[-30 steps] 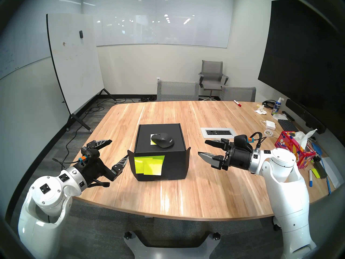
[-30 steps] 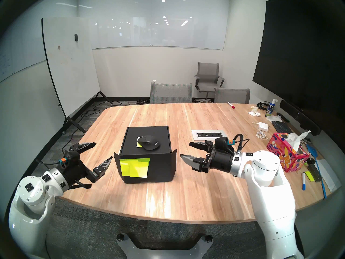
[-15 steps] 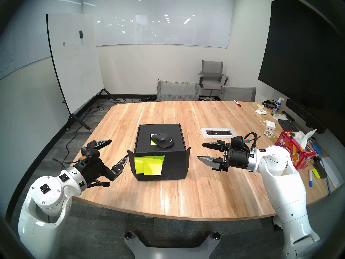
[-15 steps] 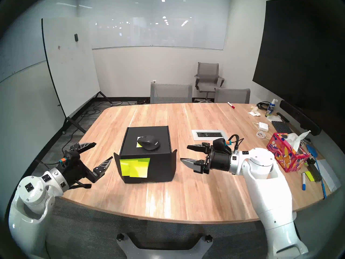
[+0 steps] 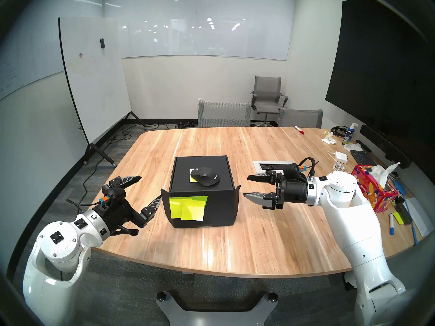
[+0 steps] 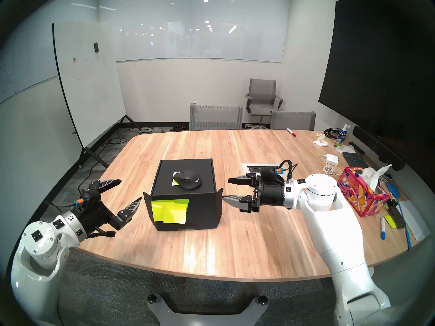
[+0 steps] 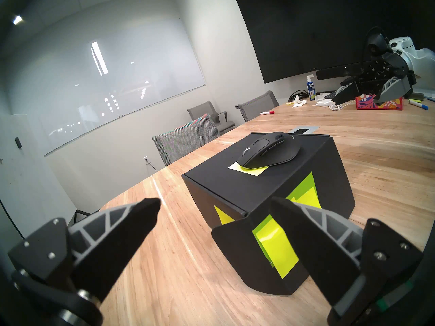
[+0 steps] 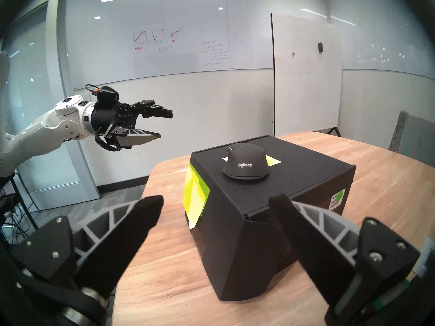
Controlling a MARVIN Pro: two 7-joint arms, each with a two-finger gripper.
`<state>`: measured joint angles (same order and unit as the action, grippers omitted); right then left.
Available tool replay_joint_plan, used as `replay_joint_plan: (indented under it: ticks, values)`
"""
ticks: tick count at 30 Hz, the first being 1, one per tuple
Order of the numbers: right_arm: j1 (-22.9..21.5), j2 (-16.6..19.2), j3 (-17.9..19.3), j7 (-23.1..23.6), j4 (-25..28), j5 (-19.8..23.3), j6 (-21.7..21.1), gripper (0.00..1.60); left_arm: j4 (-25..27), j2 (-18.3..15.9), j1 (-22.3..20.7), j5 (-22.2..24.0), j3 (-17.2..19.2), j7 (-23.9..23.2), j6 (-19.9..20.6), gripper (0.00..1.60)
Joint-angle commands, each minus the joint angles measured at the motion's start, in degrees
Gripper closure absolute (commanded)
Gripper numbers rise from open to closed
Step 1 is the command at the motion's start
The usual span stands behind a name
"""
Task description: Open the box and place the mouse inside
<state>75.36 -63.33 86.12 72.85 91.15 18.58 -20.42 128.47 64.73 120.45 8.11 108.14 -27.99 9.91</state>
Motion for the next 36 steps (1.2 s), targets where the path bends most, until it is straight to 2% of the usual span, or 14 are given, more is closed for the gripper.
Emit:
replay_joint_plan:
  ticks: [1, 12, 36]
  values:
    - [-6.4, -0.2, -1.6, 1.5, -1.8, -0.4, 0.2, 0.00, 0.9, 0.0, 0.0, 0.0, 0.0, -0.1, -0.3, 0.00]
    - [-9.5, -0.6, -3.2, 3.4, -5.3, -0.7, 2.6, 0.00, 0.9, 0.0, 0.1, 0.0, 0.0, -0.1, -0.3, 0.00]
    - [-9.8, -1.0, -3.0, 4.3, -5.9, -1.1, 3.0, 0.00, 1.0, 0.0, 0.1, 0.0, 0.1, -0.1, -0.3, 0.00]
